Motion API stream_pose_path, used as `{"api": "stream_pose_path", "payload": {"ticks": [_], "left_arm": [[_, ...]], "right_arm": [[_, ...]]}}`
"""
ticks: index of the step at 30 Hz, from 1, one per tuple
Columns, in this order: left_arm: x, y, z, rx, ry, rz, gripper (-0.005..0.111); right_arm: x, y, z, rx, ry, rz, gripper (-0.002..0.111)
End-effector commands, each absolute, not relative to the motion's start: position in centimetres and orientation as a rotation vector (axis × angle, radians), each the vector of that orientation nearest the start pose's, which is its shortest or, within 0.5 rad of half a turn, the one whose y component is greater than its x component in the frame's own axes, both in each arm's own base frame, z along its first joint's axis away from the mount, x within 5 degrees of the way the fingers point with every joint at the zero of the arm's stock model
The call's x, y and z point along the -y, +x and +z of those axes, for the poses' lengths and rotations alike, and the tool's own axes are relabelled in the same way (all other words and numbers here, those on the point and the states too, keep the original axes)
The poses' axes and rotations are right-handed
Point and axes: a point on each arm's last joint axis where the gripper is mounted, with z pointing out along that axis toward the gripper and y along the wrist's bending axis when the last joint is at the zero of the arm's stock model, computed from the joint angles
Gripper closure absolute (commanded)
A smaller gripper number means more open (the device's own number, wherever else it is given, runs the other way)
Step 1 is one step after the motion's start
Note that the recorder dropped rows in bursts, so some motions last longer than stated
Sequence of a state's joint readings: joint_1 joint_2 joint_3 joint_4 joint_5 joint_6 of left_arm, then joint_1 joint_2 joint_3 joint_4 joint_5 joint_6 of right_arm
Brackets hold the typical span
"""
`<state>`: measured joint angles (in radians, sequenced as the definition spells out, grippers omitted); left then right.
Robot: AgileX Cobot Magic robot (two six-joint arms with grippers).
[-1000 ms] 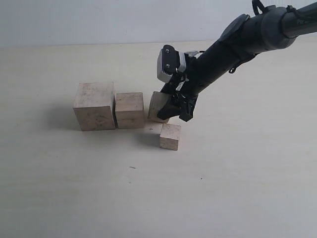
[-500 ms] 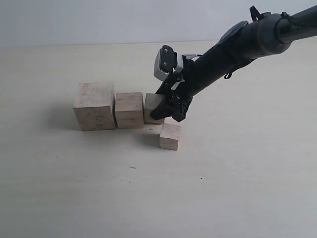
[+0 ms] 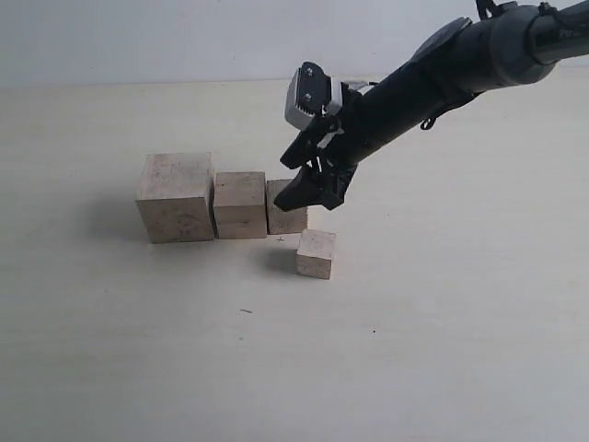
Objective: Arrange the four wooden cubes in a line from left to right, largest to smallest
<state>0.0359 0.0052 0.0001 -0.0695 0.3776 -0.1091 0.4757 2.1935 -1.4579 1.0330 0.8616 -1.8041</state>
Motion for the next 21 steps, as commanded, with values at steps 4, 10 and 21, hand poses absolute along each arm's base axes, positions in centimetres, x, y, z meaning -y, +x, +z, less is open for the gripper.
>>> {"api": "stream_pose_path", "payload": {"ticks": [4, 10, 21], "left_arm": [[0.1, 5.3, 17.9, -1.854, -0.172, -0.123, 0.107], [0.1, 5.3, 17.9, -1.854, -0.172, -0.123, 0.107], [0.1, 5.3, 17.9, -1.854, -0.172, -0.123, 0.107]], "right_arm": [[-24.0, 35.7, 20.2, -1.996, -1.540, 0.665, 0.047], [-22.3, 36.4, 17.8, -2.544, -1.083, 0.537, 0.080], [-25.2, 34.4, 15.0, -2.752, -0.936, 0.609, 0.108]]}}
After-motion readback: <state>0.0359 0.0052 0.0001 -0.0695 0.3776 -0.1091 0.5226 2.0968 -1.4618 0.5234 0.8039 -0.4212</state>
